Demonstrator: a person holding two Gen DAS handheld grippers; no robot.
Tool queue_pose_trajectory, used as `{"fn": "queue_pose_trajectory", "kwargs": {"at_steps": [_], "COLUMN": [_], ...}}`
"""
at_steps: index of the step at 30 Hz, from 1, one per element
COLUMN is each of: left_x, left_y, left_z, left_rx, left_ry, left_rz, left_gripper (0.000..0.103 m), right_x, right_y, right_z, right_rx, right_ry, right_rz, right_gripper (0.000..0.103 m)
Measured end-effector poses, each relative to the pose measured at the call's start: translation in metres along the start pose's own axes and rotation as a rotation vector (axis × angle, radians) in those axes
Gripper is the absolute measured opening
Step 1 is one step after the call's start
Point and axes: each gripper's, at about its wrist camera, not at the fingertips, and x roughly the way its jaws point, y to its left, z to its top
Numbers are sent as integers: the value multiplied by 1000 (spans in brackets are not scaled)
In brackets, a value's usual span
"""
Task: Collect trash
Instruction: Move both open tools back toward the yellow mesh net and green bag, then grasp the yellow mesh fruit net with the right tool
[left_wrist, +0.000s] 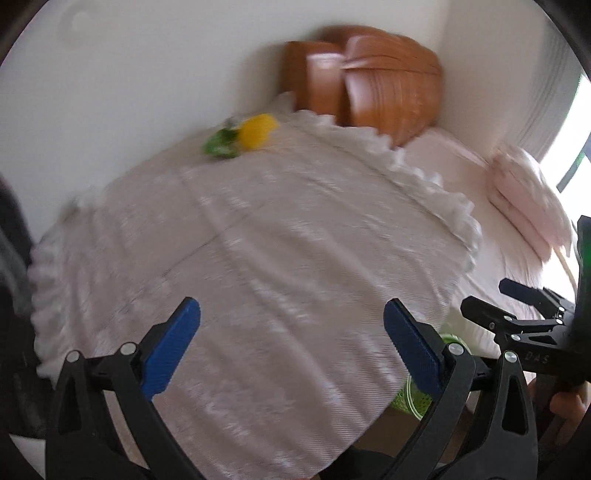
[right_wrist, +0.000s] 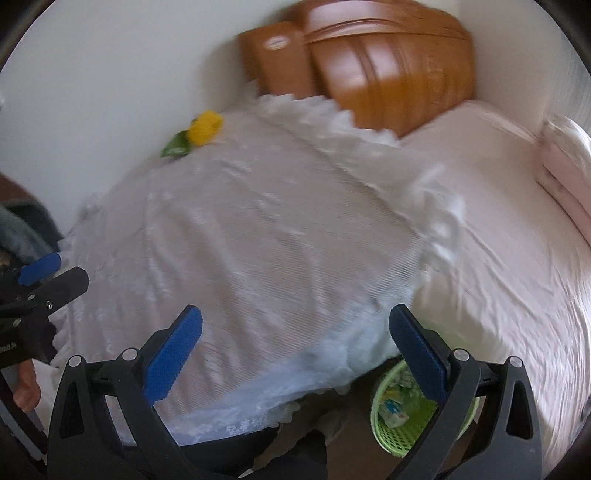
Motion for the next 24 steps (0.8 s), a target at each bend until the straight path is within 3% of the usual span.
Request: {"fn": "queue_pose_trajectory", "kwargs": {"at_steps": [5,13,17,24], "left_x": [3,12,18,42], "left_y": [37,93,116,136], "left_z": [1,8,17,44], "left_rx": [-85,-169,-179,-193], "left_ry": [7,12,4,2], "left_rz": [51,134,166,147], "left_gripper": [95,95,95,95], "right_x": [24,75,128,215], "right_y": [35,97,139,171], "right_z": [27,111,177,260], "right_rx": [-69,-168,-186,-118], "right_ry": [43,44,52,87], "right_rz": [32,93,72,-4], "right_gripper": [101,101,100,100]}}
